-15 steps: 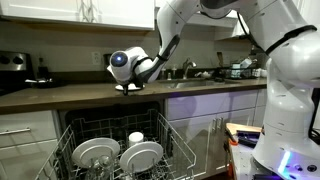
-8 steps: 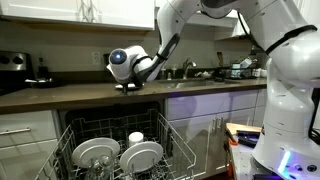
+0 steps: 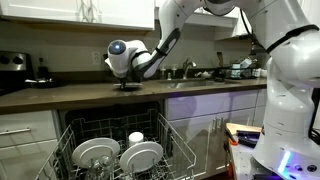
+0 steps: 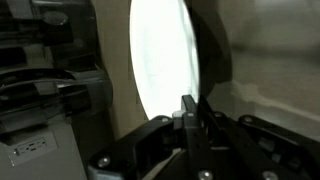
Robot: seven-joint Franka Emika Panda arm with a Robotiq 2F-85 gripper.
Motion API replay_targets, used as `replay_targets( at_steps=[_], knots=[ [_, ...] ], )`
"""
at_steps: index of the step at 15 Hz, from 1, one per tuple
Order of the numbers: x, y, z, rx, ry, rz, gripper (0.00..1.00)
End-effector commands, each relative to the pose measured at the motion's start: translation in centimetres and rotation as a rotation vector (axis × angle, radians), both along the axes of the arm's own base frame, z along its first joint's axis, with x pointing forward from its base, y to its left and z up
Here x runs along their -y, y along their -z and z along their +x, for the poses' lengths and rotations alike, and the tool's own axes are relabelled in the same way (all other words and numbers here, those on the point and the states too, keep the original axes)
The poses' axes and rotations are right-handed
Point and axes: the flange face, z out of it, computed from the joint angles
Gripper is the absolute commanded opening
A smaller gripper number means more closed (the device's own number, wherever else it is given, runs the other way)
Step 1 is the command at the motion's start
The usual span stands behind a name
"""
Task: Place the white plate in the dishwasher
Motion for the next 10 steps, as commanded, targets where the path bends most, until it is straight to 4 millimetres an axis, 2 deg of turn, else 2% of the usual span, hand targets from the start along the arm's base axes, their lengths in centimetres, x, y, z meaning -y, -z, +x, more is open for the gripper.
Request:
replay_targets(
  at_steps=[1, 10],
  knots=[
    [-1.5, -1.7, -0.7, -0.010, -0.031, 0.018, 0.07],
    [-6.3, -0.8, -0.9, -0.025, -0.089, 0.019, 0.07]
  ],
)
